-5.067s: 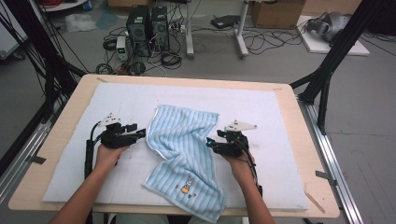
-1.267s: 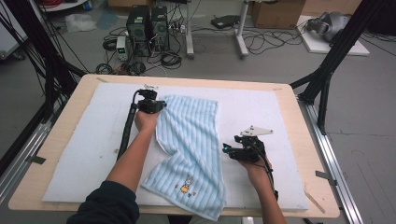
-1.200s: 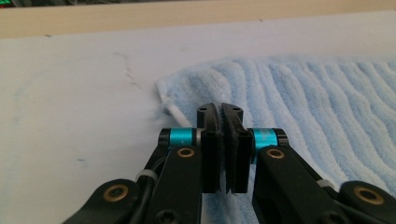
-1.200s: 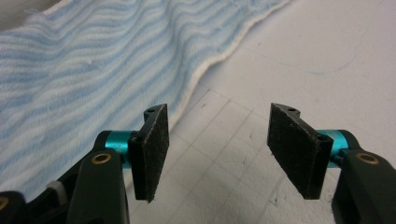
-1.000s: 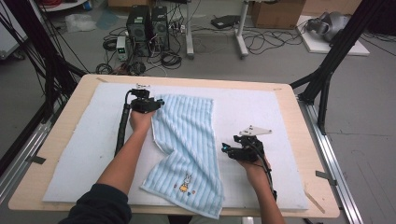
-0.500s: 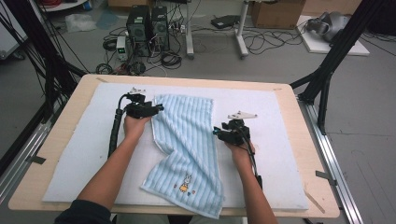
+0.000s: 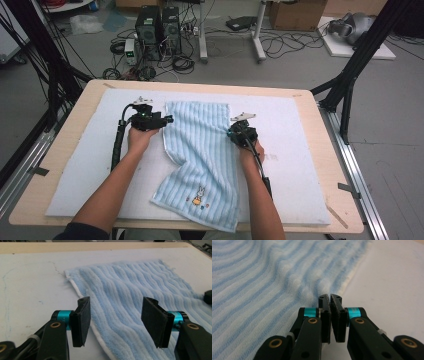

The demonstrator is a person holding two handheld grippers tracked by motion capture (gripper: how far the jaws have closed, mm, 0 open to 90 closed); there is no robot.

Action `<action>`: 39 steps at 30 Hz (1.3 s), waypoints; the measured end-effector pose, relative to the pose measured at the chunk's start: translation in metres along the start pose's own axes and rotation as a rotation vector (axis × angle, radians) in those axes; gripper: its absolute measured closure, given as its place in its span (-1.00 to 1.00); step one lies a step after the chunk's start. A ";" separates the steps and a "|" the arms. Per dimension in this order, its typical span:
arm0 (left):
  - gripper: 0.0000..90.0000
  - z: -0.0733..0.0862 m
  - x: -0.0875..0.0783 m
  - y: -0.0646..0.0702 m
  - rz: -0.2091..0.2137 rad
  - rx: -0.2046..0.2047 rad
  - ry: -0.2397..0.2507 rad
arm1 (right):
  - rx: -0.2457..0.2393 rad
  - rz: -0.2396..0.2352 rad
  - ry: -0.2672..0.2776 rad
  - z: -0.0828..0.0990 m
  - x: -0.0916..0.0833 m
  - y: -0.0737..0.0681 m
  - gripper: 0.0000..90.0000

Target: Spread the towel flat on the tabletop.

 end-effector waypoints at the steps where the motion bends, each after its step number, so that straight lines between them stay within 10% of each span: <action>1: -0.09 0.001 0.000 0.003 0.021 0.008 -0.006 | 0.002 0.035 -0.002 0.001 0.000 0.005 0.93; 7: -0.06 0.009 -0.004 0.013 0.066 0.040 -0.006 | 0.114 0.174 -0.004 0.012 -0.004 0.042 0.92; 12: -0.06 0.024 0.000 0.015 0.101 0.027 -0.088 | 0.164 0.082 0.038 0.015 -0.012 0.047 0.48; 19: -0.21 0.039 0.015 0.032 0.056 0.139 -0.194 | 0.127 0.028 0.108 0.015 -0.040 0.040 0.12; 30: -0.04 0.040 0.006 0.054 0.173 0.086 -0.095 | 0.059 -0.109 0.167 0.033 -0.085 0.011 0.00; 34: -0.01 0.052 0.012 0.056 0.144 0.163 -0.188 | 0.040 -0.116 0.173 0.044 -0.087 0.005 -0.01; 39: 0.84 0.050 0.015 0.051 0.062 0.230 -0.153 | 0.043 -0.109 0.130 0.048 -0.082 0.007 -0.03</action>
Point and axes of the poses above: each handheld gripper's, and its own axes: x roughly forward along the jaws, z roughly out of its underside, y roughly to its right, the point moved 4 cm from there along x, roughly forward along the jaws, and after that the axes turned 8 degrees about -x, right-handed, at the moved point
